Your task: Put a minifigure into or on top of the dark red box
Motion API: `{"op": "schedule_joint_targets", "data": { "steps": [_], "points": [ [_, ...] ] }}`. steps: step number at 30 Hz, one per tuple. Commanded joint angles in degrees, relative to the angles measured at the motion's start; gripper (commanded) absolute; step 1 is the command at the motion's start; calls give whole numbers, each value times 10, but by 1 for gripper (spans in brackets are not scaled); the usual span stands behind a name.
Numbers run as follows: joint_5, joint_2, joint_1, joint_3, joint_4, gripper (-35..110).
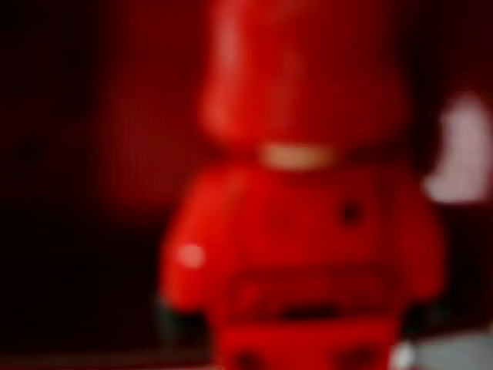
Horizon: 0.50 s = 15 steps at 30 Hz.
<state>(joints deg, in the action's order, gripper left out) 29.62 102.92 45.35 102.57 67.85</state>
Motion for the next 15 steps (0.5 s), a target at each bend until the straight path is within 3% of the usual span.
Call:
{"op": "schedule_joint_targets", "data": {
  "steps": [1,4,7,15],
  "points": [
    [1,-67,13,-54,-19,0],
    [-2,-120,11,-76,-25,2],
    [6,-134,9,-74,-25,15],
    [7,-100,-23,-46,-16,23]
  ]
}}
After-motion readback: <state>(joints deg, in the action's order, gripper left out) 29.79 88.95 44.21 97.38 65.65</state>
